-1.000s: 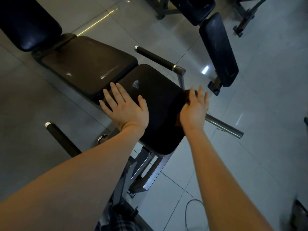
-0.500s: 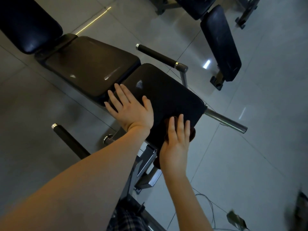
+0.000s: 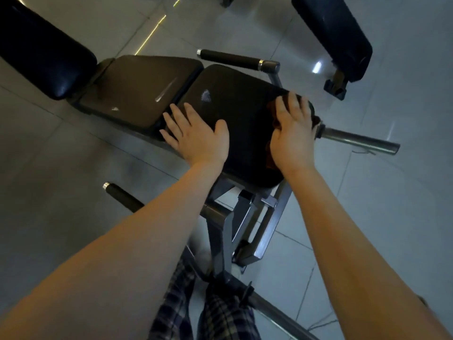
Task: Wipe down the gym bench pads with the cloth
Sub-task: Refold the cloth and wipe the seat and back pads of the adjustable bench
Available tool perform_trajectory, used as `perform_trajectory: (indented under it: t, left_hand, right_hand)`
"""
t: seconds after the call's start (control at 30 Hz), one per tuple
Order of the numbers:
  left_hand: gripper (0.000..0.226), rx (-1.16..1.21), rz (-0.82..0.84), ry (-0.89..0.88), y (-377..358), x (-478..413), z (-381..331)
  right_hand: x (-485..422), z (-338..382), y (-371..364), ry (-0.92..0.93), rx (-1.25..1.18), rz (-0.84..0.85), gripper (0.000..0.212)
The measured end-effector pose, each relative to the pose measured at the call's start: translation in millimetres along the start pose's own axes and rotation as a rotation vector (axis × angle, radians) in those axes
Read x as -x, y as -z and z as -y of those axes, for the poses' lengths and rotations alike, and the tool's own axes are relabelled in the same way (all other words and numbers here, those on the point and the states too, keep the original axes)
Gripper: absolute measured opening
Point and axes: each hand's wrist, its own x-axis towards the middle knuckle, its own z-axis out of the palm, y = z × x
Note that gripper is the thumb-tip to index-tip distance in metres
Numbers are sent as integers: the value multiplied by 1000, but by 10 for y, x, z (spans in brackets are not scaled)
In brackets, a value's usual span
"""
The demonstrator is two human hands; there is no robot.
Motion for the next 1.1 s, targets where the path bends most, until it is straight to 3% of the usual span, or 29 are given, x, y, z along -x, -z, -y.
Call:
perform_trajectory:
  t: [0.07, 0.17, 0.27, 0.37, 0.47, 0.73, 1.1]
  left_hand:
    - [66, -55, -9, -123, 42, 70, 35]
    - [53, -230, -51, -532, 51, 287, 17]
    - [56, -242, 97, -851, -78, 455, -269]
    - [56, -264, 217, -944, -295, 421, -602]
    - [55, -333, 200, -961, -454, 320, -695]
    - [54, -172, 166, -918, -461, 251, -637]
    - [60, -183, 147, -851, -482, 275, -668]
  right_hand:
    - [322, -34, -39, 5, -167, -34, 56]
    - [855, -69, -116, -40, -555, -99, 60]
    - [1277, -126, -202, -160, -1027, -103, 63]
    - [1467, -220, -231, -419, -1461, -189, 56]
    - [1442, -383, -236, -670, -1681, -256, 50]
    - [1041, -91, -336, -354, -1471, -190, 57]
    - [-374, -584, -112, -341, -1380, -169, 50]
